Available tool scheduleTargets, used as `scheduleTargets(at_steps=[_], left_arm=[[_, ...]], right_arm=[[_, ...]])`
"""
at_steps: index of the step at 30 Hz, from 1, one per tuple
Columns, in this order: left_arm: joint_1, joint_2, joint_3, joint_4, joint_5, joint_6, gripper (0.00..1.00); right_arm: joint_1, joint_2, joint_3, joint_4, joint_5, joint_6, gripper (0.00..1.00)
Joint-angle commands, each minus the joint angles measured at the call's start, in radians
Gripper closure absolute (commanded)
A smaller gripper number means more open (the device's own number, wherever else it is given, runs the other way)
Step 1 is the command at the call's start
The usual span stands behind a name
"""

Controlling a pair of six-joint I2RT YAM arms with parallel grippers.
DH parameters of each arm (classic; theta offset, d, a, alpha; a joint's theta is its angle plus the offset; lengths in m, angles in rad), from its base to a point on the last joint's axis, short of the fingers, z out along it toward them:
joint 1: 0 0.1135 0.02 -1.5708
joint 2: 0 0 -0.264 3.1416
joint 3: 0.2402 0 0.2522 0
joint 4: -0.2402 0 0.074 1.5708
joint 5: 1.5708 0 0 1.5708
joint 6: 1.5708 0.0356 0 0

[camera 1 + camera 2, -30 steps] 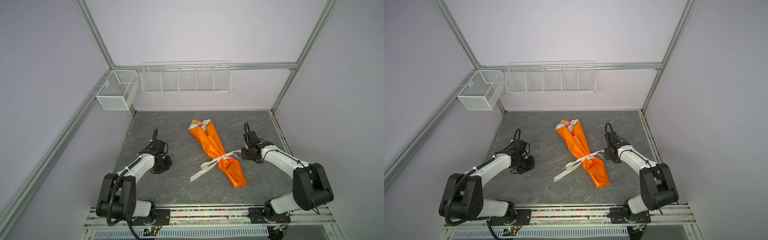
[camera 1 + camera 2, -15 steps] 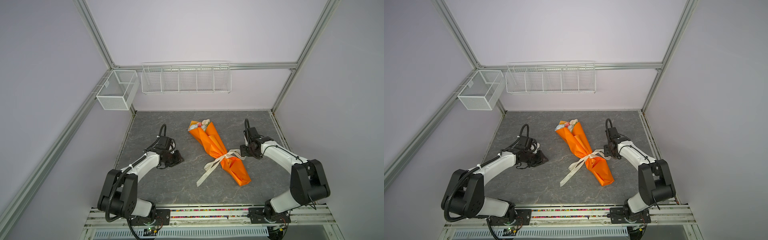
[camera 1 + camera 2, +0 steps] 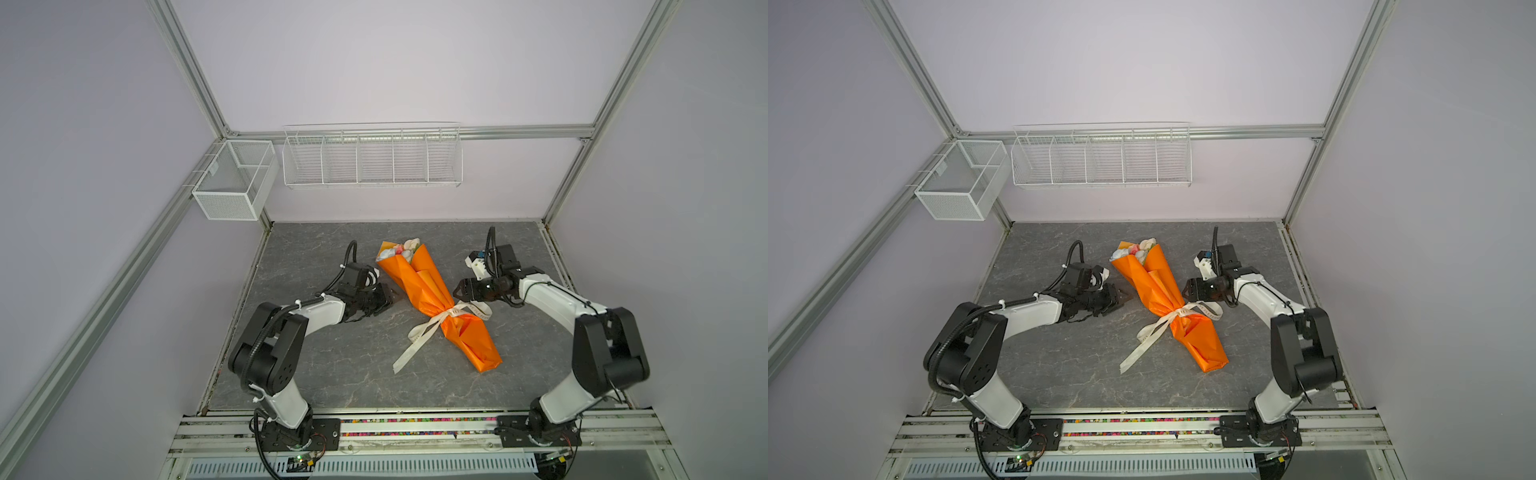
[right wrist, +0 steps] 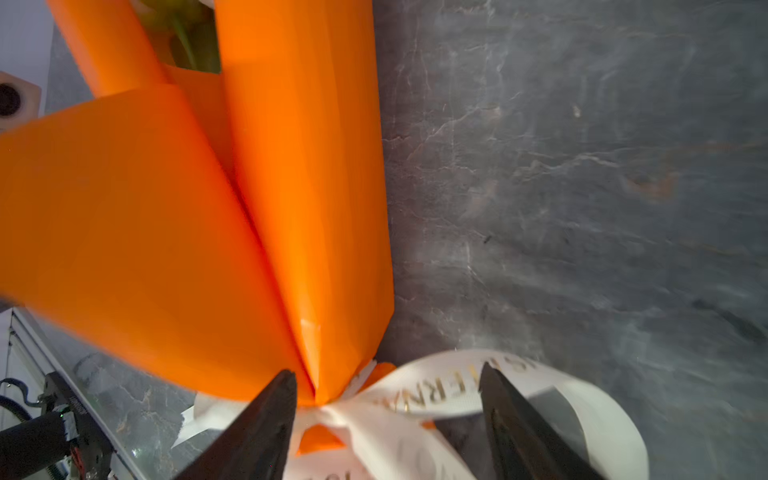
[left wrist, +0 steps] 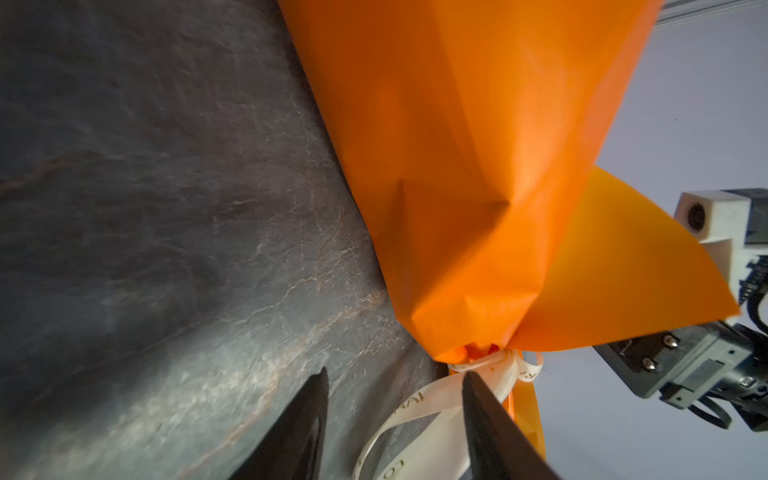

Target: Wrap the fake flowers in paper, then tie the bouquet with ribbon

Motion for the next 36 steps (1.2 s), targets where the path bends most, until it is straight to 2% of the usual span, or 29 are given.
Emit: scheduleTargets(at_steps=[1,6,9,12,16,19,22,24,27,30,34,36], left_arm=[[-0.015,0.05,0.046,0.116,0.019,-0.075,0.47],[-0.027,0.153,0.062,0.25,0.049,-0.147,0.48],[-0.026,0.21,0.104,0.27,0.061,-0.158,0.55],[-0.026,0.264,0.185,0.224,0.074,-0.141,0.56],[-0.024,0.339,0.301,0.155,0.082,-0.114,0.6],[-0.013,0.366,0.365,0.11,0.078,-0.089,0.61],[0.006,0.376,0.41,0.054,0.08,-0.054,0.61],[0.026,0.376,0.427,0.017,0.077,-0.03,0.61],[0.062,0.352,0.414,0.015,0.091,-0.03,0.62],[0.084,0.283,0.379,-0.06,0.075,0.039,0.62],[0.092,0.161,0.315,-0.173,-0.001,0.152,0.61],[0.092,0.115,0.288,-0.204,-0.028,0.178,0.61]], right_arm=[[0.022,0.07,0.065,-0.022,-0.114,-0.076,0.26],[0.038,0.171,0.096,-0.057,-0.155,-0.086,0.26],[0.051,0.161,0.038,0.009,-0.188,-0.038,0.25],[0.068,0.143,-0.02,0.081,-0.176,0.059,0.26],[0.086,0.096,-0.139,0.287,-0.157,0.299,0.26],[0.113,0.052,-0.2,0.382,-0.091,0.441,0.26],[0.142,0.016,-0.225,0.418,-0.027,0.5,0.25],[0.155,0.013,-0.227,0.468,-0.048,0.539,0.25],[0.164,0.017,-0.197,0.446,-0.072,0.539,0.25],[0.152,-0.075,-0.179,0.278,0.096,0.46,0.22],[0.069,-0.207,-0.152,0.125,0.193,0.353,0.2],[0.012,-0.242,-0.143,0.109,0.142,0.329,0.19]])
